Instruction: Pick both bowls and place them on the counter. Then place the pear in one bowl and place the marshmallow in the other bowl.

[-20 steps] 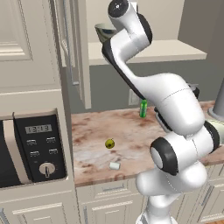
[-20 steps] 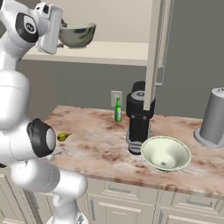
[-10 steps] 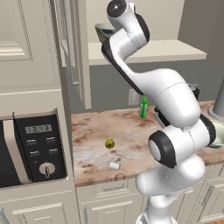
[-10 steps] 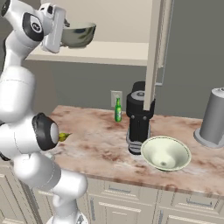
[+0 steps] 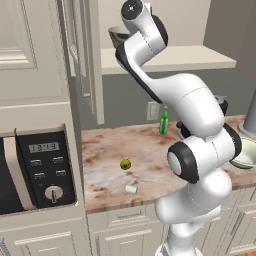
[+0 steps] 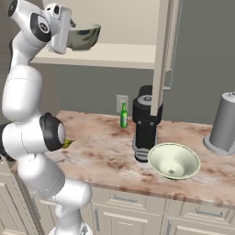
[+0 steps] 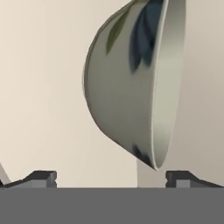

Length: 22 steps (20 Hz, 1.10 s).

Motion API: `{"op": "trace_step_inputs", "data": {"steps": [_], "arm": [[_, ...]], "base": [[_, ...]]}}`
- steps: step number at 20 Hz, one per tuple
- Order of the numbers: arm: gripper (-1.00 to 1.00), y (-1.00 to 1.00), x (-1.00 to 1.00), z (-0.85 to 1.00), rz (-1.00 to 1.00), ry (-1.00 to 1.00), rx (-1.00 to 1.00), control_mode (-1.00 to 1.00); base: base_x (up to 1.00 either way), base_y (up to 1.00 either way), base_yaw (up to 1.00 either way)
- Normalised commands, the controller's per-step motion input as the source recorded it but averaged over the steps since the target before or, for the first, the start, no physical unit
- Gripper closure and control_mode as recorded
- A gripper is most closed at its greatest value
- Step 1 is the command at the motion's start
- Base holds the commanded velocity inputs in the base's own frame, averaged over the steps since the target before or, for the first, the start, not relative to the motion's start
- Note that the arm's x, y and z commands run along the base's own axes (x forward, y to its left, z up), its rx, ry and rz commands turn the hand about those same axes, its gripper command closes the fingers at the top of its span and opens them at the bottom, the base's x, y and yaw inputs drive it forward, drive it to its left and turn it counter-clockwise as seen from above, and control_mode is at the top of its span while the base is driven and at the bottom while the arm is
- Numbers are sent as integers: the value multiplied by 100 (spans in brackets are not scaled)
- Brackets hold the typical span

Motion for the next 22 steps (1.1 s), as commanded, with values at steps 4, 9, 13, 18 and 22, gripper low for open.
{"op": "trace_step_inputs", "data": {"steps": [4, 9, 13, 18, 22], "arm": [[-100, 12, 33, 0, 0, 2, 0, -100], [-100, 12, 39, 4, 0, 3, 0, -100], [-100, 11, 36, 8, 0, 5, 0, -100], [-100, 5, 28, 1, 0, 4, 0, -100], [-100, 2, 23, 0, 1, 3, 0, -100]], "base": [[0, 0, 0], [0, 0, 0], [0, 0, 0], [0, 0, 0], [0, 0, 0]]}}
